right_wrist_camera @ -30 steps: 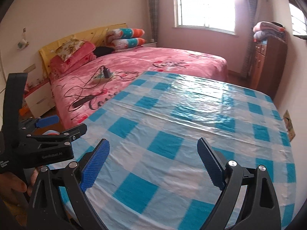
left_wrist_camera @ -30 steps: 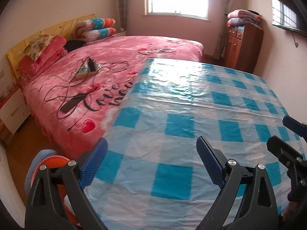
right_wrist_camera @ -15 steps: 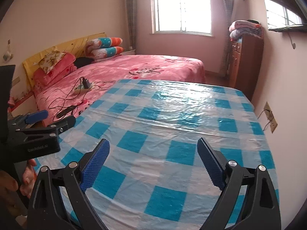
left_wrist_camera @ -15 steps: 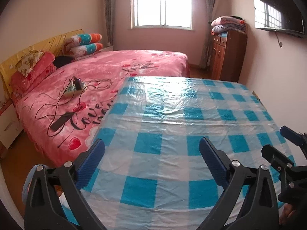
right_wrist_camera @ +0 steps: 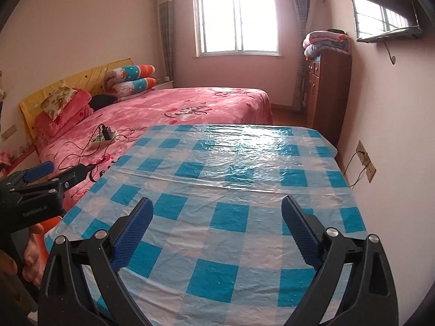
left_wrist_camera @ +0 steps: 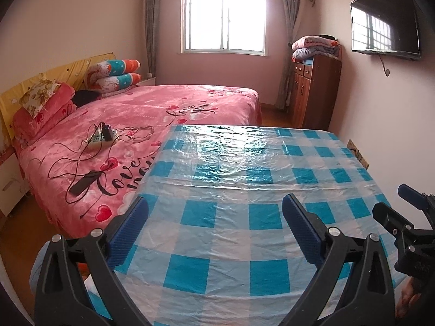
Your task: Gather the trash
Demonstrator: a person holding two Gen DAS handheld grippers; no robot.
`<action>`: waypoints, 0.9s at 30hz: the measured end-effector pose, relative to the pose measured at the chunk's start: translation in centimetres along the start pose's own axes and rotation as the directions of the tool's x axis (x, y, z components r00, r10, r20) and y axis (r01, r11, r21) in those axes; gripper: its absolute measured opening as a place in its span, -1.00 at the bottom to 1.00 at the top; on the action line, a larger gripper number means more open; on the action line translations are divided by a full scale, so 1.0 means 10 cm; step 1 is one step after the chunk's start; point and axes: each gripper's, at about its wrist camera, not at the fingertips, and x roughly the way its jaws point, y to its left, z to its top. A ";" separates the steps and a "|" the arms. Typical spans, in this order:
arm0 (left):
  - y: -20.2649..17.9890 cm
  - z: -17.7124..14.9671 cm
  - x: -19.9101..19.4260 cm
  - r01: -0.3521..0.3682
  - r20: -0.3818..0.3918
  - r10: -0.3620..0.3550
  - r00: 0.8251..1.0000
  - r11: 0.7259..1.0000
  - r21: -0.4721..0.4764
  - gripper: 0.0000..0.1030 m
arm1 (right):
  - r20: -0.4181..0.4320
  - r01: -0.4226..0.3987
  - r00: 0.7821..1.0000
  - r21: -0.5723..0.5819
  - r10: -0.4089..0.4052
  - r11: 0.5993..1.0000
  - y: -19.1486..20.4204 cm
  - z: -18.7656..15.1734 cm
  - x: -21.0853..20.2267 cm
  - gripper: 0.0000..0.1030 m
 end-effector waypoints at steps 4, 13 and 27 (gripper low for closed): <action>0.00 0.01 -0.06 0.008 0.012 -0.008 1.000 1.000 -0.002 0.92 | 0.009 0.009 1.000 0.000 -0.009 1.000 0.00 0.00 -0.07 0.83; -0.05 0.00 -0.16 0.032 0.046 -0.032 0.998 0.999 0.008 0.92 | 0.011 0.024 1.000 -0.009 -0.024 1.000 0.00 0.00 -0.12 0.83; -0.08 -0.04 -0.20 0.005 0.069 -0.006 0.998 1.000 0.008 0.92 | 0.008 0.033 0.999 -0.011 -0.033 0.999 -0.01 -0.01 -0.13 0.83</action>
